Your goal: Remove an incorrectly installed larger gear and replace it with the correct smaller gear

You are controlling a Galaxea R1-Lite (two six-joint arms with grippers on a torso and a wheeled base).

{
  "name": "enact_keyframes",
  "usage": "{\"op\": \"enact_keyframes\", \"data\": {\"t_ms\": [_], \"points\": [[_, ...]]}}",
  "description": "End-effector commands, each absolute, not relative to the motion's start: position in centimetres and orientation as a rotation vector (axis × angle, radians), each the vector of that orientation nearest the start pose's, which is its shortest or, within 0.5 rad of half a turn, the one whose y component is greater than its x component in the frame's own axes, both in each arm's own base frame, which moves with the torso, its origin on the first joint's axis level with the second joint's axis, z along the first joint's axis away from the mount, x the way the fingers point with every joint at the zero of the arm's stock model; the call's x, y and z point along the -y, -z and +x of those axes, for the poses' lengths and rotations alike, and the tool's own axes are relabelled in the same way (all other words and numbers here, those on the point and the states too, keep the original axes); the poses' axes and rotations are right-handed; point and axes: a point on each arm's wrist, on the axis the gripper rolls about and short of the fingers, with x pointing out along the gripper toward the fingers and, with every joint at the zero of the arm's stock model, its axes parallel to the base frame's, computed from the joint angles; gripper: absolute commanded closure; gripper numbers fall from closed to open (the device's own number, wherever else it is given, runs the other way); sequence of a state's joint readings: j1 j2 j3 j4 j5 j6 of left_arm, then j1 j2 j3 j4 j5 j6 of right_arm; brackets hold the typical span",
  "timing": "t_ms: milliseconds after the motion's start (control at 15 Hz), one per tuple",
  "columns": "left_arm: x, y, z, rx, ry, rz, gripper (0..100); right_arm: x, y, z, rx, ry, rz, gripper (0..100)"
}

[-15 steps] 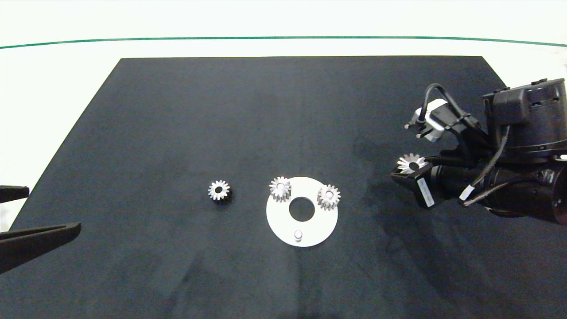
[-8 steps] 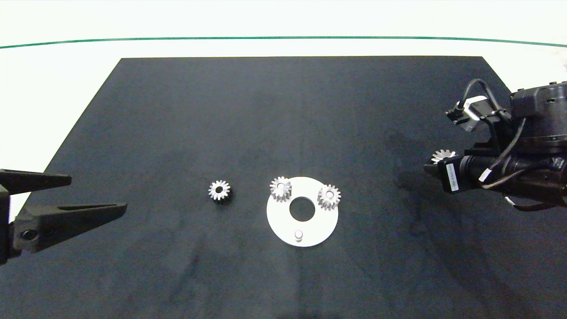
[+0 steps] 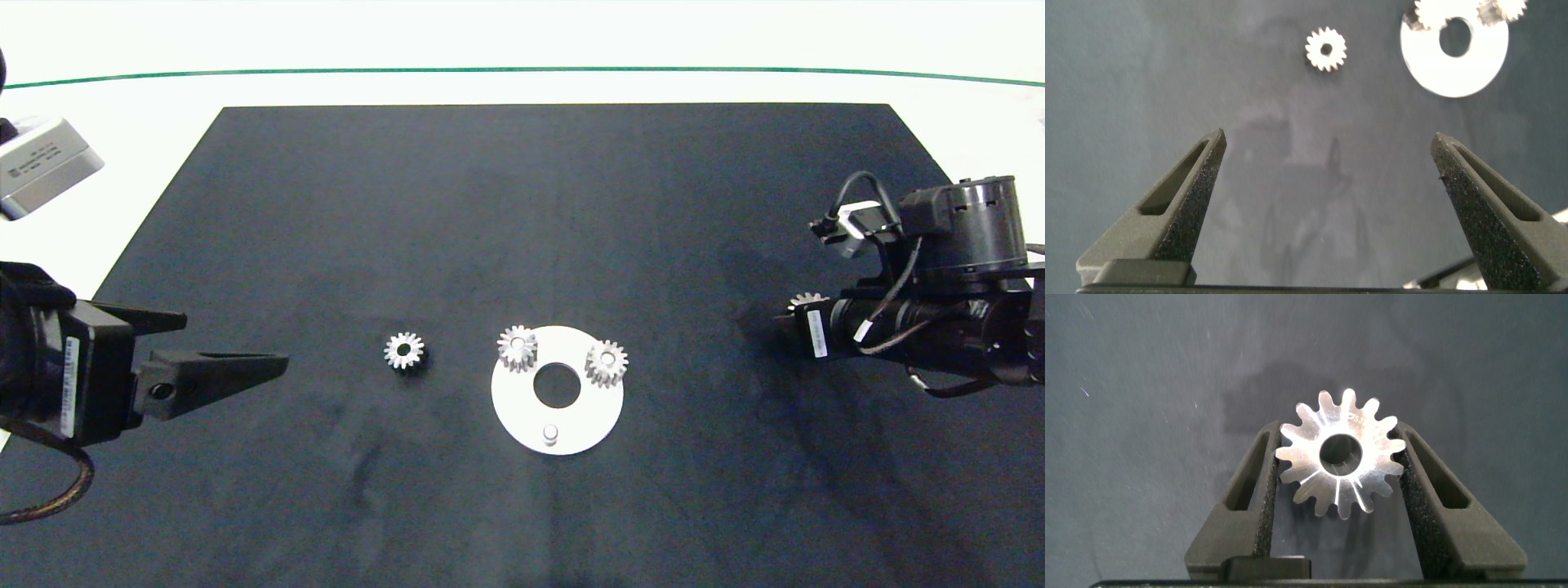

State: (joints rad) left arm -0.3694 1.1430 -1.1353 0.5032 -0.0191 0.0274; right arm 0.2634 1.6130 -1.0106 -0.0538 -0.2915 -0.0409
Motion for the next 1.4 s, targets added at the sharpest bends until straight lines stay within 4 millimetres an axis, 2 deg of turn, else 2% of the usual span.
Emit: {"op": "enact_keyframes", "data": {"t_ms": [67, 200, 267, 667, 800, 1133, 1400], "points": [[5.4, -29.3, 13.8, -0.523, 0.386, 0.122, 0, -7.0, -19.6, 28.0, -0.567, 0.012, -0.204, 69], [5.5, -29.2, 14.0, -0.529, 0.386, 0.124, 0, -7.2, -19.1, 28.0, -0.574, 0.007, -0.207, 69], [5.6, -29.1, 14.0, -0.531, 0.389, 0.124, 0, -7.2, -19.0, 28.0, -0.571, 0.008, -0.206, 0], [5.8, -28.7, 14.7, -0.554, 0.387, 0.143, 0, -7.1, -18.6, 27.3, -0.566, 0.003, -0.213, 0], [5.9, -28.6, 14.9, -0.56, 0.389, 0.15, 0, -6.8, -19.3, 26.7, -0.544, 0.008, -0.209, 0], [6.9, -27.4, 15.9, -0.61, 0.438, 0.23, 0, -5.8, -21.6, 24.0, -0.465, 0.022, -0.189, 0], [8.8, -26.4, 17.0, -0.629, 0.506, 0.283, 0, -5.2, -22.5, 21.8, -0.424, 0.023, -0.179, 0]]}}
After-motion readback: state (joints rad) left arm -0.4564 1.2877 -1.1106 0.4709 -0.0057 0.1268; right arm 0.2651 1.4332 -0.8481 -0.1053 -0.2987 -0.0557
